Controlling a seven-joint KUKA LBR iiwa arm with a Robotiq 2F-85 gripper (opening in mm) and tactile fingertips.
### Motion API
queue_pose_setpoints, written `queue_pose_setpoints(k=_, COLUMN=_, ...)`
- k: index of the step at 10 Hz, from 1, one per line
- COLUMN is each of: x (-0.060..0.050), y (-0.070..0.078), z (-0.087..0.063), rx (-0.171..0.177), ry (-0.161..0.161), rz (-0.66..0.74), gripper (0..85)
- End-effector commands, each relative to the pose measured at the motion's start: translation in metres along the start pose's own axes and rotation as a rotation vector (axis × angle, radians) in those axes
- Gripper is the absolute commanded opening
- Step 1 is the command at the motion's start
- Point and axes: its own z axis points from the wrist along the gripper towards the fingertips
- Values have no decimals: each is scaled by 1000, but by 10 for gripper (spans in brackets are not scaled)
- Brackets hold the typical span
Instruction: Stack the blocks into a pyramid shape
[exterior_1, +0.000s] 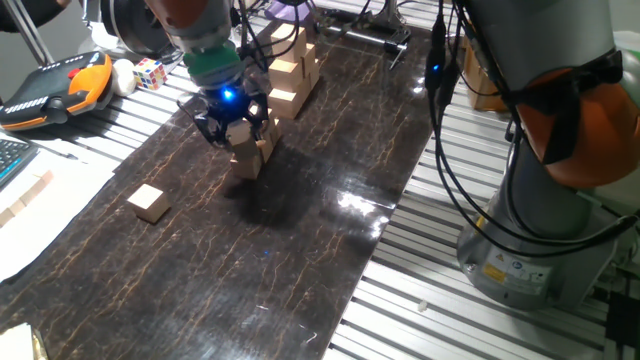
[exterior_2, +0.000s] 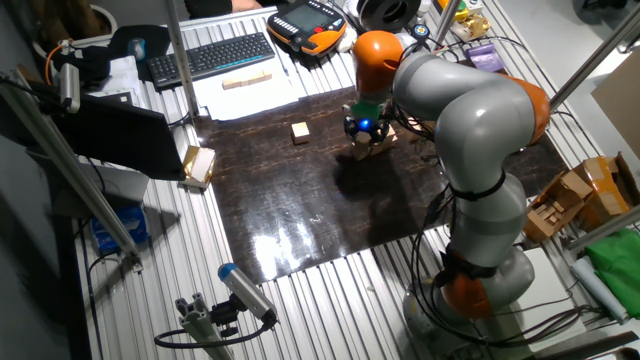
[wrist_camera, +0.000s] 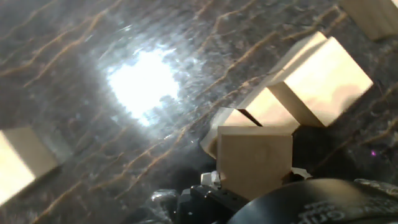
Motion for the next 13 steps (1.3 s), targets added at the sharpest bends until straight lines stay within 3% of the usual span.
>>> queue_pose_setpoints(k=1, x=0, y=0, z=0, rx=-6, ry=59, rz=640, gripper=127)
queue_pose_setpoints(k=10, x=-7, y=-3, z=8, rx=-13, ry=74, rz=761, gripper=207)
queue_pose_setpoints(k=13, x=-12, y=-2, z=11, rx=-21, ry=49, rz=796, gripper=263)
